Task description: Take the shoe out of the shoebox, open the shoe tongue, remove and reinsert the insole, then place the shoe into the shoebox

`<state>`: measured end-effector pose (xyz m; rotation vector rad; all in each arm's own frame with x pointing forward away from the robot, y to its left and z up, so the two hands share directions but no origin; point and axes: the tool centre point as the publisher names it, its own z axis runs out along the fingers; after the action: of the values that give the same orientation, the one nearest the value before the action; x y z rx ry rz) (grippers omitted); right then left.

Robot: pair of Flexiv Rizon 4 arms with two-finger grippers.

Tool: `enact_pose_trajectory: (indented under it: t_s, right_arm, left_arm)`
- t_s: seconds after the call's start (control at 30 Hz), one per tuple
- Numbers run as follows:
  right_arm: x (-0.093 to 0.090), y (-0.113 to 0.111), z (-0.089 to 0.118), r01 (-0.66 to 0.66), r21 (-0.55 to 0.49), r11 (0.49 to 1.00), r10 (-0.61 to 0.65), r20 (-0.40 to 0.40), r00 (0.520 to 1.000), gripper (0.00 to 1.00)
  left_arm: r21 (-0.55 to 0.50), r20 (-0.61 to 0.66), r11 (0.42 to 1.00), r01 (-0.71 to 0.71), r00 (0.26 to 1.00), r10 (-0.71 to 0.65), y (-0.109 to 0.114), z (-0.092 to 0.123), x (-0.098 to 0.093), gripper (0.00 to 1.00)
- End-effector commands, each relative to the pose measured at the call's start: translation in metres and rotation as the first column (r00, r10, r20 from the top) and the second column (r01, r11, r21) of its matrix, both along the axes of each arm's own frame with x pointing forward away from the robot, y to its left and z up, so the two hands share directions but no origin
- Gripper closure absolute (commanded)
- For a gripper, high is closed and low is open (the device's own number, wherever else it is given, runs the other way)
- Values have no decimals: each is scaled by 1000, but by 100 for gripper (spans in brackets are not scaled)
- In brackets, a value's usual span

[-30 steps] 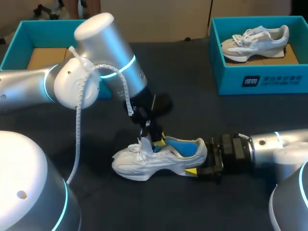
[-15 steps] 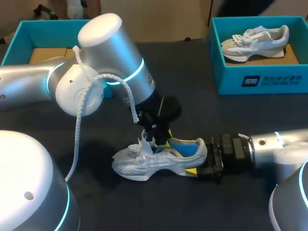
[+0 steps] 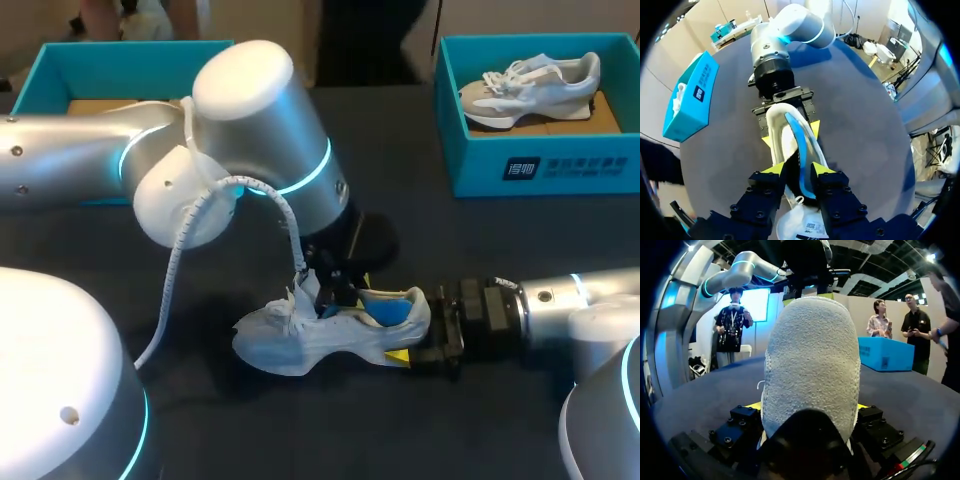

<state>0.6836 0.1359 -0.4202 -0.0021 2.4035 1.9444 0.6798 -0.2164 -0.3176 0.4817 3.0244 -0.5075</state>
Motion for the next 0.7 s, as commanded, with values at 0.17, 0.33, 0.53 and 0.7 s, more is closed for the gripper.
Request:
enact_pose_trajectory:
  t_s: [0.17,0.33,0.53,0.7]
  right_arm:
    - [-2,3,-3,2,-3,1000,-2,0,1000,100]
    - [-2,3,-3,2,-3,1000,-2,0,1000,100]
    - [-2,3,-3,2,-3,1000,-2,0,1000,100]
    - [-2,3,-3,2,-3,1000,-2,0,1000,100]
  left_arm:
    - [8,7,1000,22,1000,-22,-2,-1,-1,66]
    - [5,14,1000,27,1000,-27,-6,0,-1,67]
    - [2,17,999,41,999,-41,-11,3,-3,86]
    - [-3,24,998,61,998,-61,-13,8,-6,100]
